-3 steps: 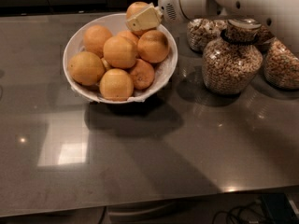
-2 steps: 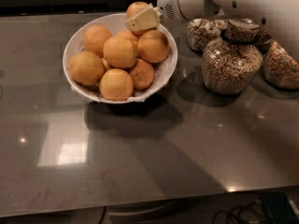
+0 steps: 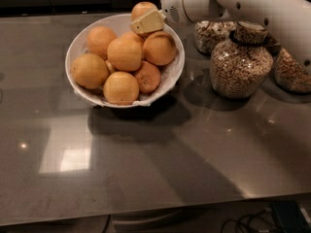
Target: Pick orange from white bowl
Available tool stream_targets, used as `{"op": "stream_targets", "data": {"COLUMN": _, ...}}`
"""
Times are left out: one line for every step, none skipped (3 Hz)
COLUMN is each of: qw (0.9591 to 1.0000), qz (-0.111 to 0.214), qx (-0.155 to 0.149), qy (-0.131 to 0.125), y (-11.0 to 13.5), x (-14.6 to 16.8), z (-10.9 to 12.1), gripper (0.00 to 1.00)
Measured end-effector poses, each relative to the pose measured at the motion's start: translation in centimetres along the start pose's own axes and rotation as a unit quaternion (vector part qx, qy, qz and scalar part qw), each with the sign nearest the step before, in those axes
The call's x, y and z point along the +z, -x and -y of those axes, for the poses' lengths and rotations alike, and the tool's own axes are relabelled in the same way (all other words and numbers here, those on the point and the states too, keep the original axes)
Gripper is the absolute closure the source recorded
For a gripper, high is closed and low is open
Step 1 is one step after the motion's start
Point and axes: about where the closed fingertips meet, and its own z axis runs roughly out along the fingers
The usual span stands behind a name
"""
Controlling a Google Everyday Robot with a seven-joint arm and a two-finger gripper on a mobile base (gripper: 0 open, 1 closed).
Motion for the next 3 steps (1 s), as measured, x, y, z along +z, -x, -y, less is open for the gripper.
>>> {"op": "stream_targets", "data": {"qw": 0.9999, "qz": 0.000, "qx": 0.005, "qy": 0.013, "y": -0.2, "x": 0.9, "z": -0.3, "gripper": 0.27}}
{"op": "stream_targets", "data": {"qw": 0.9997, "qz": -0.001, "qx": 0.007, "qy": 0.023, "y": -0.3, "x": 1.6, "z": -0.6, "gripper": 0.27}}
{"op": "stream_targets", "data": {"qw": 0.9995, "qz": -0.001, "qx": 0.008, "qy": 0.029, "y": -0.3, "x": 2.1, "z": -0.8, "gripper": 0.46}}
